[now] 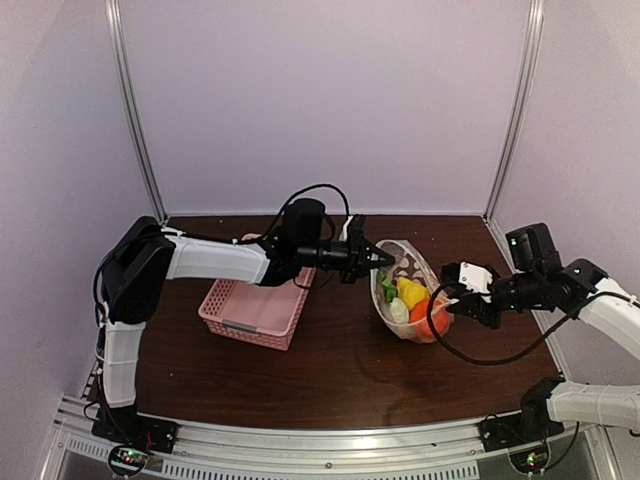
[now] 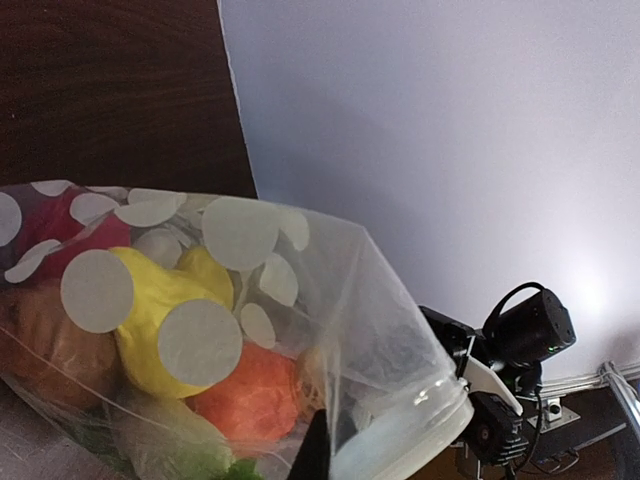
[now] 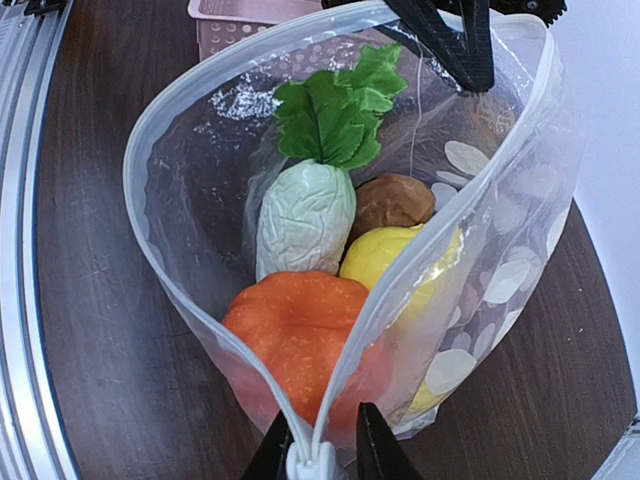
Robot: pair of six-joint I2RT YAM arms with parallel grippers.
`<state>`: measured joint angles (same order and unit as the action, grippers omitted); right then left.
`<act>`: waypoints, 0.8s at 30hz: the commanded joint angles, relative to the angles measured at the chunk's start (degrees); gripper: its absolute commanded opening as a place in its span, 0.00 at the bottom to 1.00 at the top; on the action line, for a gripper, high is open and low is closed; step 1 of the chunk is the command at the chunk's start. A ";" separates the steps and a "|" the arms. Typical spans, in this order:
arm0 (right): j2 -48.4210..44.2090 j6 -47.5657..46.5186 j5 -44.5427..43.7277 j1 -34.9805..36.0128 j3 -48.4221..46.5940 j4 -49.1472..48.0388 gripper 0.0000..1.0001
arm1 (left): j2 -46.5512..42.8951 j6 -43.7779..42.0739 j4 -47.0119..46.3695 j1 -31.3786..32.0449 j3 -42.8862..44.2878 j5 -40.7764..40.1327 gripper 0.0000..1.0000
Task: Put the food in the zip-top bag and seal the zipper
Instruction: Pass from the left arm to the right
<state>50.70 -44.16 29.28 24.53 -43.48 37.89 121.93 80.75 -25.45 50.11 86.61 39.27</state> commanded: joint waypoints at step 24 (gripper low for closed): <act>8.13 0.05 2.43 0.51 -20.48 17.43 0.00 | -28.19 -85.14 30.60 1.75 -16.95 -17.89 0.59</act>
<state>57.21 -42.48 27.24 24.53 -61.30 48.82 98.21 14.04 12.97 50.15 77.76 26.59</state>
